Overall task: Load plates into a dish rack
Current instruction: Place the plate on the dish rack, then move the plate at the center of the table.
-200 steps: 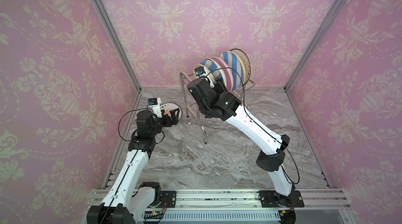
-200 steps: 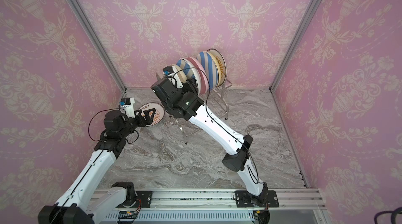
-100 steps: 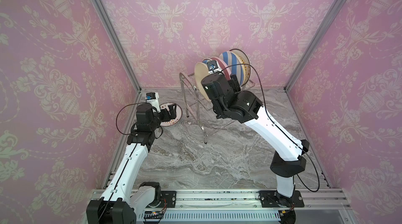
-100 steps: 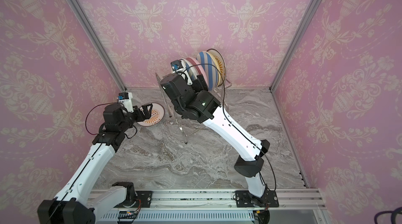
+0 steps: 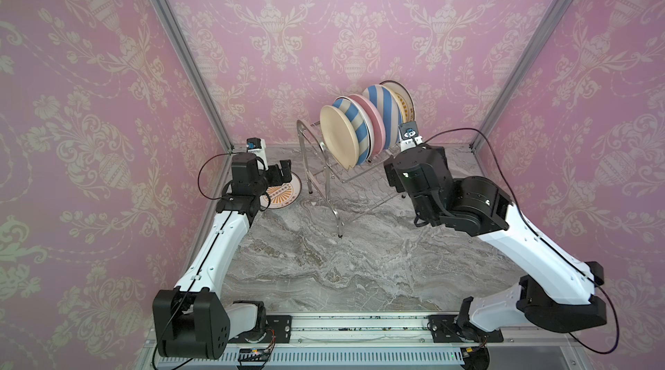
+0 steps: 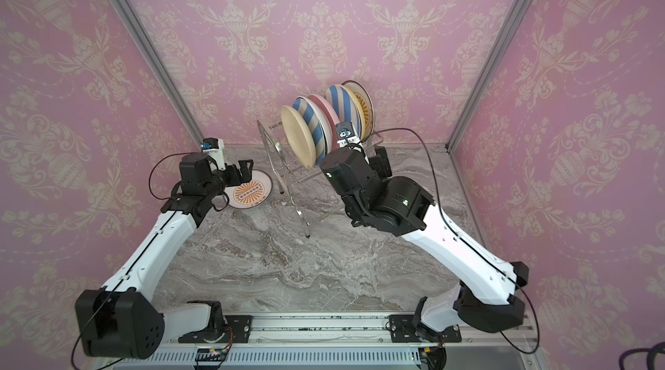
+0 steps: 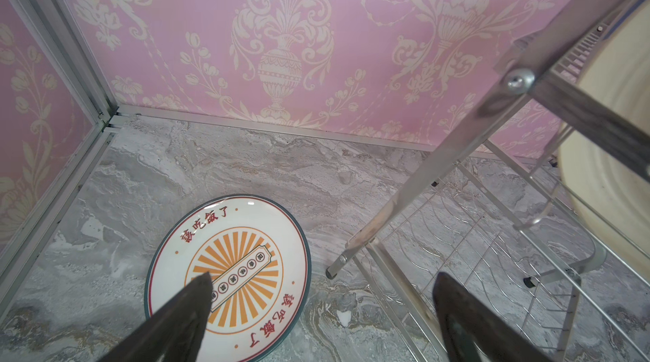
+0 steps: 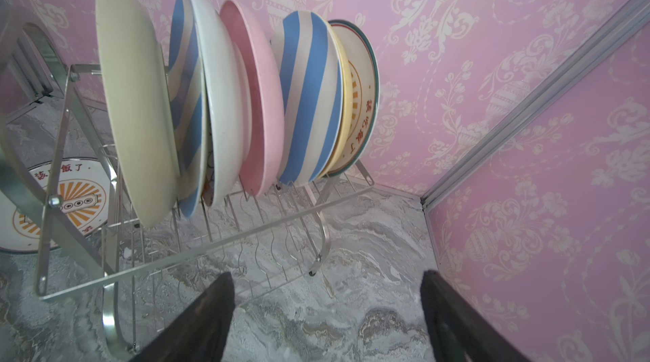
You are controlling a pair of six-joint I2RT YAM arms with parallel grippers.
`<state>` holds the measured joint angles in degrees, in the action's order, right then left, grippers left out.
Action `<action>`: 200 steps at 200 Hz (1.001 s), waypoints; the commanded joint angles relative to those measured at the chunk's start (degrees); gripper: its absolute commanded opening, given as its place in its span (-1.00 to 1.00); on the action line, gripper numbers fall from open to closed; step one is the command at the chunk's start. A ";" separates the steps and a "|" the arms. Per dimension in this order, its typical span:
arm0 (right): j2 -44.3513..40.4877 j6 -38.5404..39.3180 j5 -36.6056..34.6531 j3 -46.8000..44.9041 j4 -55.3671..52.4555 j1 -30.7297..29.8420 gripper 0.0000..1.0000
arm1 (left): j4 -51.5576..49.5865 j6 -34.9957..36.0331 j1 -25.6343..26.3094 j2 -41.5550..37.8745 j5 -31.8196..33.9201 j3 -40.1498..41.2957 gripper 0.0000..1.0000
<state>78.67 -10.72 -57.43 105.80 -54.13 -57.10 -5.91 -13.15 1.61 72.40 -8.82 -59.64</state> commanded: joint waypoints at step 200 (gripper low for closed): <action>-31.24 -21.06 26.40 -58.80 19.66 -0.82 0.73 | -25.54 18.02 -7.50 61.93 -2.25 -60.16 0.99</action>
<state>44.93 -30.81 -36.58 49.45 -42.35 -57.45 -21.91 -0.67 -6.09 130.26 -11.64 -111.07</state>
